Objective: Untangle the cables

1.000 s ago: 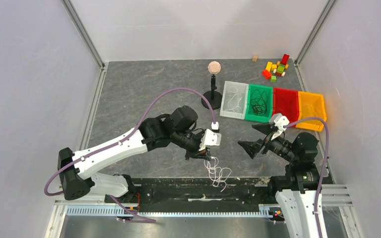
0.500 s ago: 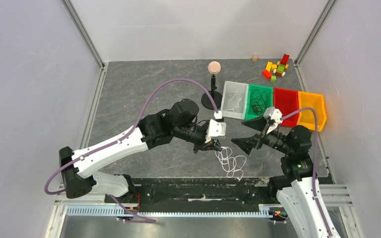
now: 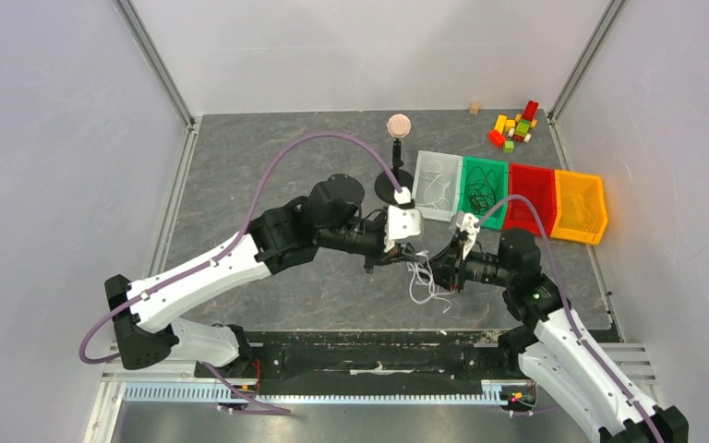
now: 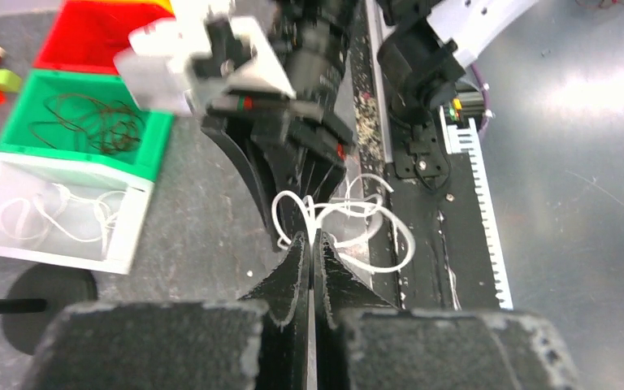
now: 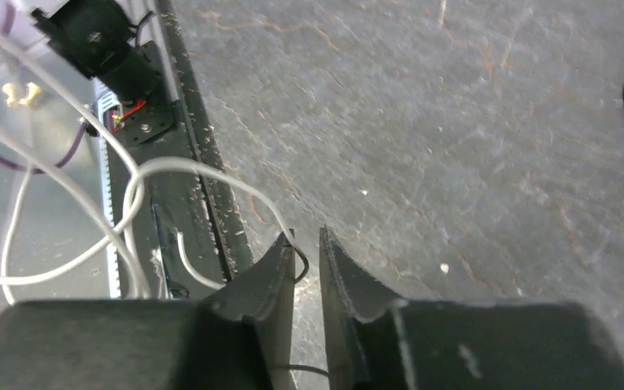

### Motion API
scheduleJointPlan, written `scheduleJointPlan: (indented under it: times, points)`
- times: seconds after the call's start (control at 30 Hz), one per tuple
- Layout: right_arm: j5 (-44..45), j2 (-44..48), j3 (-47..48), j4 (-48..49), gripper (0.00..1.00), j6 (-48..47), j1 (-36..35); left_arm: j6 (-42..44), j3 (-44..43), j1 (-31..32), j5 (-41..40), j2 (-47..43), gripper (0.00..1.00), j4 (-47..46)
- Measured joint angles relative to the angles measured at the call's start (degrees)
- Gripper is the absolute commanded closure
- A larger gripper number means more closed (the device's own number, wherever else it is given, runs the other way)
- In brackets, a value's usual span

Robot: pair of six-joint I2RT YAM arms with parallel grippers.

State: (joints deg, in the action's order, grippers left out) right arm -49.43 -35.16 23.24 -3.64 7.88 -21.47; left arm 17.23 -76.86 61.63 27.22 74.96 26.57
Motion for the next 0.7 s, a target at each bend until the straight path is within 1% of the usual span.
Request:
scheduleJointPlan:
  times: [0.03,0.13,0.33,0.43,0.6,0.7]
  points:
    - [0.9,-0.9,0.1,-0.6,1.00,-0.9,-0.2,0.0,-1.0,0.0,-0.3,-0.1,0.98,0.3]
    - [5.9,-3.5,0.7,-3.9,1.00,-3.7,-0.2,0.0,-4.0,-0.9,-1.7,-1.2,0.98,1.2]
    - [15.5,-4.8,2.1,-10.4,1.00,-9.3,0.1,0.0,-9.3,-7.3,-4.3,-4.0,0.98,1.9]
    - [18.8,-4.3,2.1,-12.1,1.00,-11.1,0.6,0.0,-12.1,-8.8,-5.2,-4.0,0.98,2.0]
    - [24.0,-3.8,3.7,-12.7,1.00,-13.8,2.7,-0.1,-16.5,-8.6,-7.4,-0.8,0.98,3.7]
    - [25.0,-4.6,4.2,-12.8,1.00,-16.7,7.4,-0.5,-20.6,-8.8,-9.0,3.0,0.98,5.0]
